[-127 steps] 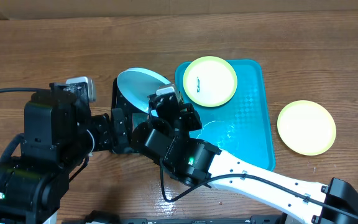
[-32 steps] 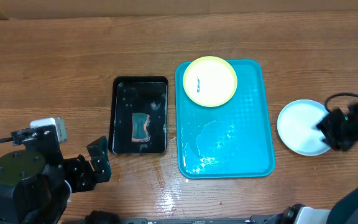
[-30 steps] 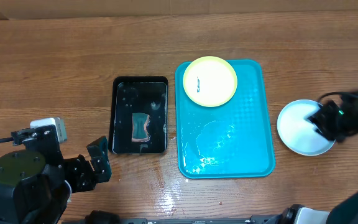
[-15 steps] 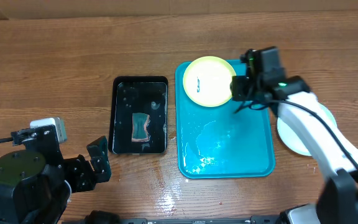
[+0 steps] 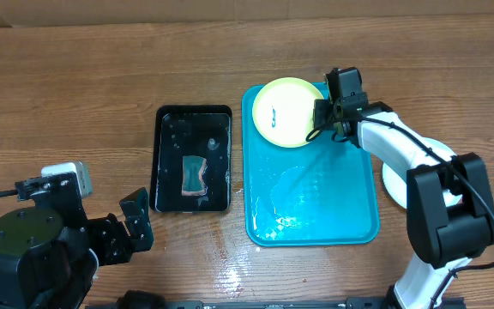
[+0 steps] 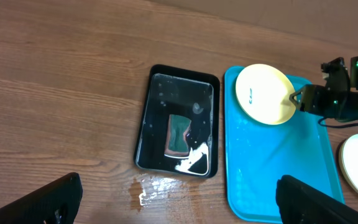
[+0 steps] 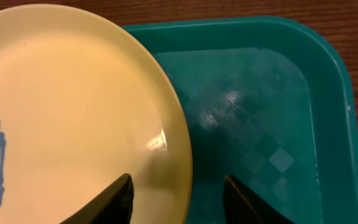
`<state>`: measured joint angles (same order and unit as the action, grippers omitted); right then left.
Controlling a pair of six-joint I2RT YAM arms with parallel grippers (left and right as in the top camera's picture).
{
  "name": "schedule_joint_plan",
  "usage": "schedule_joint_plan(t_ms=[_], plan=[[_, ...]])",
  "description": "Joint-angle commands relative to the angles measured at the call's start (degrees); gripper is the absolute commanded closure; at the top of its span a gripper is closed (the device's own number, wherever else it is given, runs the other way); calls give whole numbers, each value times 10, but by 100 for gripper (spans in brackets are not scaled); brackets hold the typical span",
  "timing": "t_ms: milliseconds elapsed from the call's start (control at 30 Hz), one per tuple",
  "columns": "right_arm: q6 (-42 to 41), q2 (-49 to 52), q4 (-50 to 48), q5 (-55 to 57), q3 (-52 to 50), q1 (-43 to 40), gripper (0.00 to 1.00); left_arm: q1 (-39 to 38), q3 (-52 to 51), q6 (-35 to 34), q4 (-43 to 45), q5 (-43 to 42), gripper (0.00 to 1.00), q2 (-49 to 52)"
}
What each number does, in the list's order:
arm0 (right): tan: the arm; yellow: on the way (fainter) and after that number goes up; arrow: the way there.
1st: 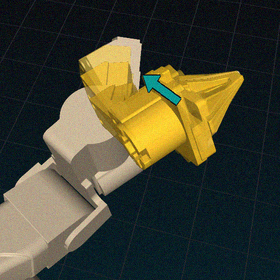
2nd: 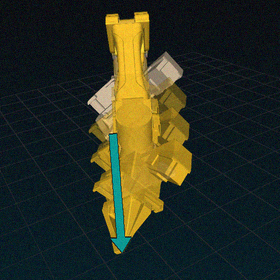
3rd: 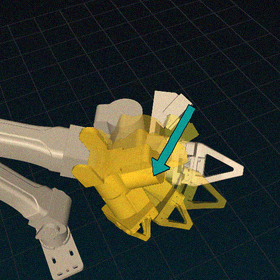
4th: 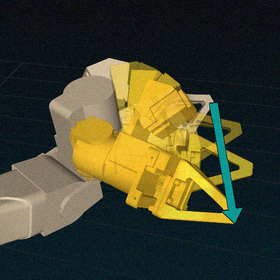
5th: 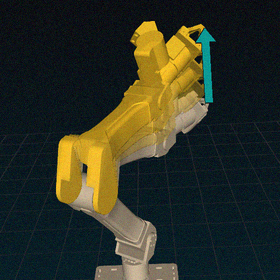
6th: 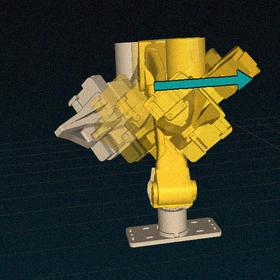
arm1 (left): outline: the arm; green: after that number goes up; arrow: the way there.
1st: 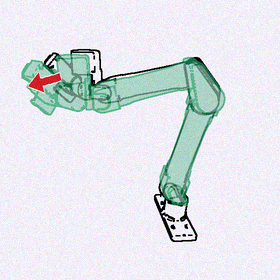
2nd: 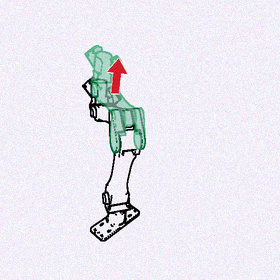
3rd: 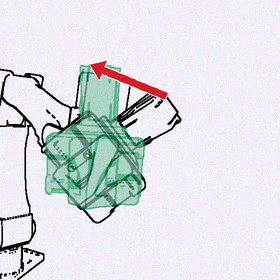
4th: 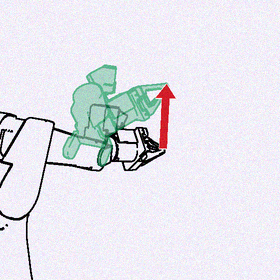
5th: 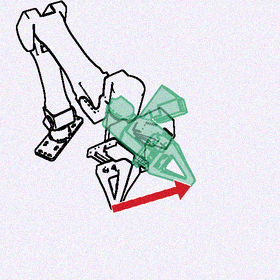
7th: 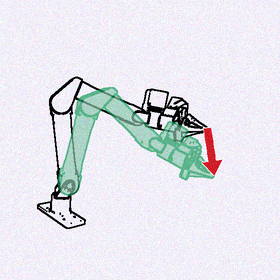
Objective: Clean dirty plates on tray and stack at the side
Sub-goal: 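Grasp the yellow plate rim on the teal tray with the right gripper, slide it down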
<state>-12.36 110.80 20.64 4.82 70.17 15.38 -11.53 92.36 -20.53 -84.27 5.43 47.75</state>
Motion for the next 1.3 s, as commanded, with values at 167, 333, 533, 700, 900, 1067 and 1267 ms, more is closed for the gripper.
schedule_joint_plan(t_ms=[167, 333, 533, 700, 900, 1067, 1267], plan=[[-14, 40, -5, -24, 7, -2, 96, -1, 3, 13, 1, 7, 0, 1], [-44, -16, 40, -24, 7, -3, 96, -1, 3, 13, 1, 7, 0, 1], [-47, -145, 131, -24, 7, -3, 96, -1, 3, 13, 1, 7, 0, 1], [-107, -250, 264, -24, 7, -3, 96, -1, 3, 13, 1, 7, 0, 1], [-181, -275, 418, -44, -15, 7, 96, -1, 3, 13, 1, 7, 0, 1], [-287, -275, 359, -59, -130, 32, 96, -1, 3, 13, 1, 7, 0, 1], [-316, -275, 171, -143, -245, 34, 96, -1, 3, 12, 31, 5, 0, 1]])
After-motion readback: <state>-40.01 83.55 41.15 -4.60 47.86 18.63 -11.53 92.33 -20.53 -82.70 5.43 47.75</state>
